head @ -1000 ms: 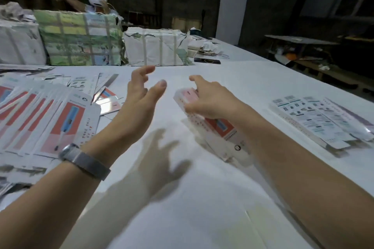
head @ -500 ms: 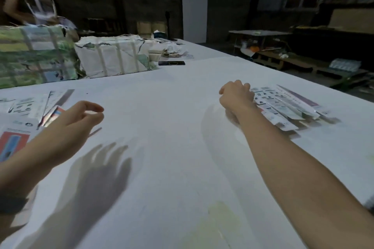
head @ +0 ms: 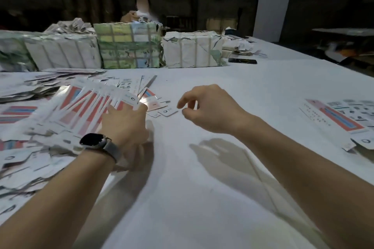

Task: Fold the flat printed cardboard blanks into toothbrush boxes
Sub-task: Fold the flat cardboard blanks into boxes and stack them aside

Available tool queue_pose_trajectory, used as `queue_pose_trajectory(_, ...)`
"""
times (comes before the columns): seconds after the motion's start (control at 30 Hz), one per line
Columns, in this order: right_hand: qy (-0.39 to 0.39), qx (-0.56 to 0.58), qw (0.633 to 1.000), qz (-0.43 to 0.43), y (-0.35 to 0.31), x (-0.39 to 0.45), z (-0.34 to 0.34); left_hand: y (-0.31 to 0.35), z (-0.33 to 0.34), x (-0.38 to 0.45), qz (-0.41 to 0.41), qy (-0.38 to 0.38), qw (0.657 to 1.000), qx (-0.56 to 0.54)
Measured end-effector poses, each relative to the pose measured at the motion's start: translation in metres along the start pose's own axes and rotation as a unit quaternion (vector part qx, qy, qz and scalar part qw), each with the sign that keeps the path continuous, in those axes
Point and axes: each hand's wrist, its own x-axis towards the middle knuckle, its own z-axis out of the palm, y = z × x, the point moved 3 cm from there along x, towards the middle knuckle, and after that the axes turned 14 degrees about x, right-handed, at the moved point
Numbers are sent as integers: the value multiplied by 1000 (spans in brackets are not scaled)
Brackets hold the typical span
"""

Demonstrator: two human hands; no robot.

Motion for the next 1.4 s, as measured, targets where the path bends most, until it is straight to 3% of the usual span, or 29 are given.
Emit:
queue_pose_trajectory(0.13,10,26,1000,2,-11,9,9,12,-1,-14,-24,6,999,36)
queue_pose_trajectory(0.3,23,65,998,12,-9,14,20,27,-6,-13,27,116,993,5)
queue_pose_trajectory(0.43,25,78,996,30,2,12,21,32,-8,-17,51,75,996,26)
queue_pose_trajectory(0.57,39,94,994,35,11,10,19,42,-12,-25,58,106,992,26)
queue_pose_trajectory(0.7,75,111,991,23,16,11,15,36,-36,-27,43,205,977,-33)
queue_pose_trajectory(0.8,159,182,970,9,17,13,2,24,-73,-24,26,267,952,-147)
queue_pose_trajectory(0.9,204,293,934,5,19,14,-13,29,-103,-23,94,241,889,-377)
queue_pose_trajectory(1.0,207,323,923,-1,19,13,-20,47,-101,-27,183,111,740,-638)
queue_pose_trajectory(1.07,215,313,925,-4,21,11,-21,56,-92,-29,204,41,666,-716)
queue_pose_trajectory(1.17,192,328,925,6,26,10,-14,67,-79,-29,230,-3,617,-752)
queue_pose_trajectory(1.4,178,395,901,-18,23,10,-11,83,-66,-29,254,-29,553,-793)
